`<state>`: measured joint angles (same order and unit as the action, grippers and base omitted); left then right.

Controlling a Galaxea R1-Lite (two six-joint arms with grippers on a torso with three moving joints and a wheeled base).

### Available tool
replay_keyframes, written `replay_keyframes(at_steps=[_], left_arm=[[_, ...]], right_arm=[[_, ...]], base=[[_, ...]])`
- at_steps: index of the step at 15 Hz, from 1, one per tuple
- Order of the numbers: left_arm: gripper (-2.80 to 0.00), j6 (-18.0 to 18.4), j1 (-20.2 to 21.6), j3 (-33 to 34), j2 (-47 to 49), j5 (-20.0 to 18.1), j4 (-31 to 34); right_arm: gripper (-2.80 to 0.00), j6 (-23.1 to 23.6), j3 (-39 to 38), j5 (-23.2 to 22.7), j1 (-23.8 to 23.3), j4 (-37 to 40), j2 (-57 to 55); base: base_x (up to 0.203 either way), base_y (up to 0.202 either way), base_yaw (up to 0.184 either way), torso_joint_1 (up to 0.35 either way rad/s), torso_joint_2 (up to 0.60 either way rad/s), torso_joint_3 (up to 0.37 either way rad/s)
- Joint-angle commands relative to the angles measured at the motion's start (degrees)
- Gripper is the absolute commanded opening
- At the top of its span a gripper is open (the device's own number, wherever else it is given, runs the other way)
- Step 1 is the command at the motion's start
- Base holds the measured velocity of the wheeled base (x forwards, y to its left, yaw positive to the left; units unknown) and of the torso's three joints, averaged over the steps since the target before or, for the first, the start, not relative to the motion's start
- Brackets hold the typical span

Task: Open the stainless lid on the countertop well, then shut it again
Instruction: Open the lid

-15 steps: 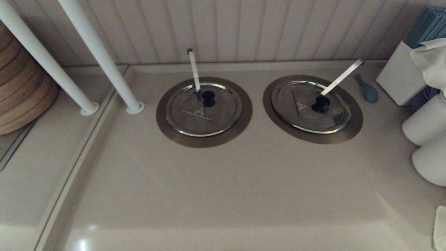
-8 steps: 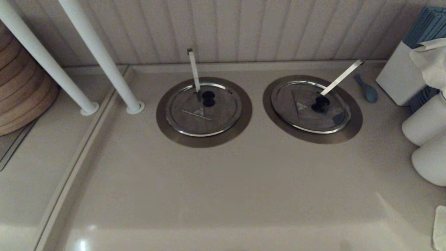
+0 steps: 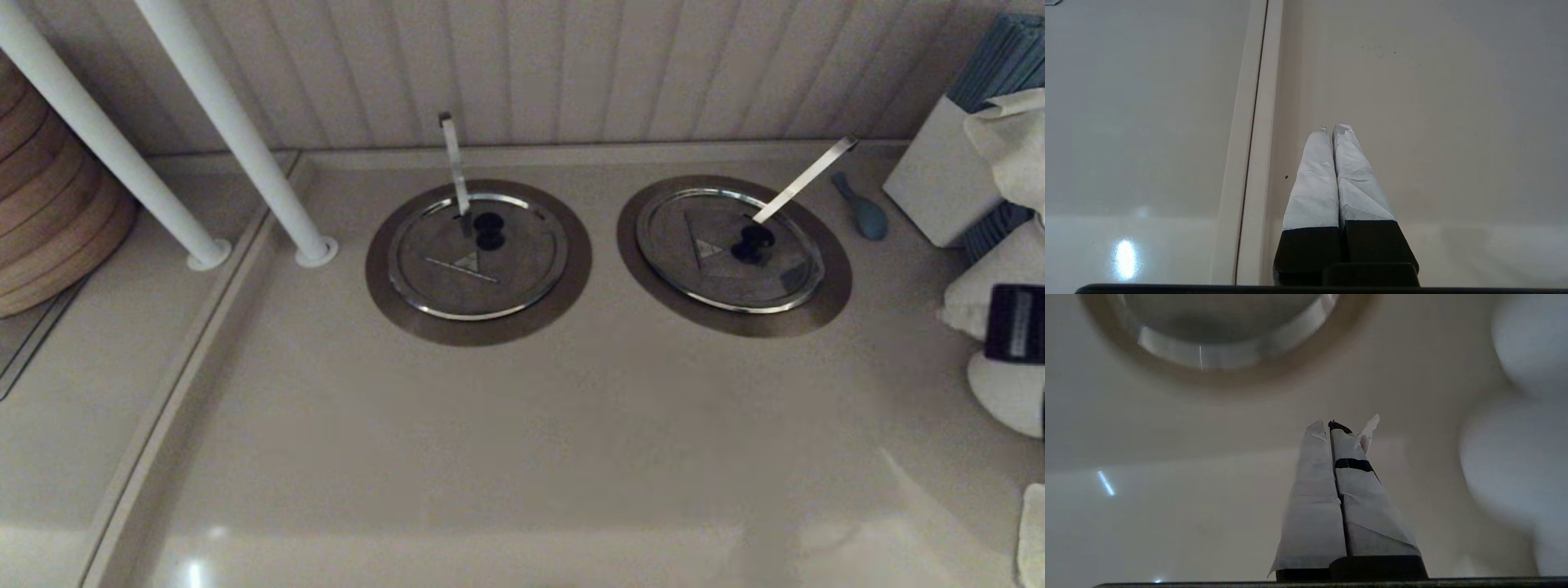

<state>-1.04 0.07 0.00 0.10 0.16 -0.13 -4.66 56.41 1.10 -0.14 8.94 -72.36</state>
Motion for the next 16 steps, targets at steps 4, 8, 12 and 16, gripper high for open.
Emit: replay_keyframes(at_steps=[4,8,12,16], left_arm=[[-2.80,0.0,0.0,0.0,0.0,0.0,0.0],[-2.80,-0.1,0.0,0.0,0.0,0.0,0.0],[-2.80,0.0,0.0,0.0,0.0,0.0,0.0],[-2.80,-0.1,0.0,0.0,0.0,0.0,0.0]], right_arm=[[0.00,-0.4,17.2,-1.8,2.7,-0.3,-19.4],[0.00,-3.0,17.7,-4.8,4.1,-10.6,-25.8],[0.00,-4.7,7.8,-2.8,7.0,-25.8,-22.8],[0.00,2.8,-4.0,3.5,9.8,-47.6,-21.1]], base=[[0.000,0.000,0.000,0.000,0.00,0.000],[0.000,0.000,0.000,0.000,0.00,0.000],[0.000,0.000,0.000,0.000,0.00,0.000],[0.000,0.000,0.000,0.000,0.00,0.000]])
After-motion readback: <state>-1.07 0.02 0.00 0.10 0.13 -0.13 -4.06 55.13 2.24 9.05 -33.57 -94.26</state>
